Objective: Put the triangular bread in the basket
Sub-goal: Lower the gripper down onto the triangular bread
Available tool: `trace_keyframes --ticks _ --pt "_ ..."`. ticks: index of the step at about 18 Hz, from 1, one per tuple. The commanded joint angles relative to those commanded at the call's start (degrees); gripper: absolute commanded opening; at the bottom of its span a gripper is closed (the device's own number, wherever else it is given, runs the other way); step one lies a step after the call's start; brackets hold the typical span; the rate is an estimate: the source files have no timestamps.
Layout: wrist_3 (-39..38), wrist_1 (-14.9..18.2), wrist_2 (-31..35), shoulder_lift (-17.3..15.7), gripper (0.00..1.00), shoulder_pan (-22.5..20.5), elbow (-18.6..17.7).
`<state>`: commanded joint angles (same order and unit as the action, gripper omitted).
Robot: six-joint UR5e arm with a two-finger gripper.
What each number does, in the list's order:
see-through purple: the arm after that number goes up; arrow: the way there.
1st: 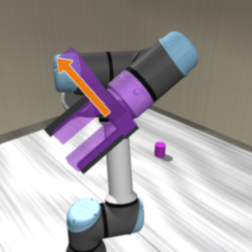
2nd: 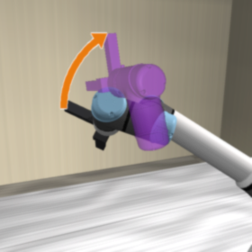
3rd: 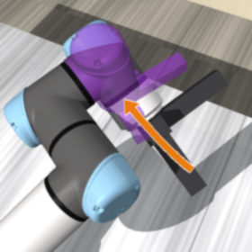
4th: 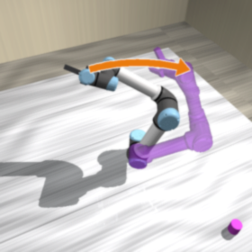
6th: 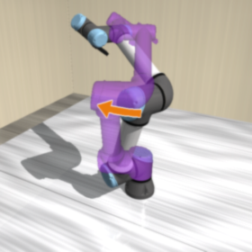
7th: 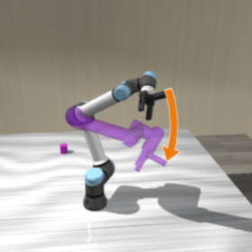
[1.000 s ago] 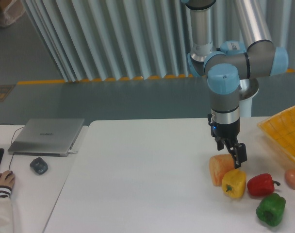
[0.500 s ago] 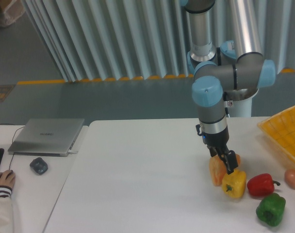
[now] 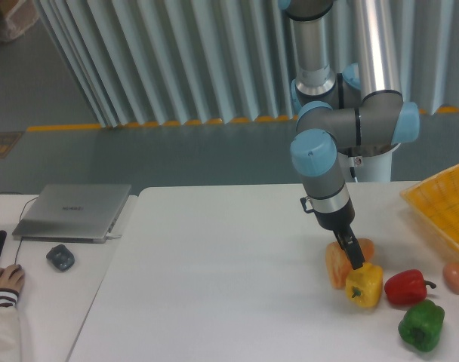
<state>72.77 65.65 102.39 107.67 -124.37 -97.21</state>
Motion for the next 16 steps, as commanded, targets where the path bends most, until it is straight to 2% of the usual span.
trace_keyframes --ticks 9,16 --pt "0.88 0.00 0.17 0.09 1.00 1.31 -0.18" --pt "1.23 0.09 1.58 -0.09 1.00 1.93 -1.67"
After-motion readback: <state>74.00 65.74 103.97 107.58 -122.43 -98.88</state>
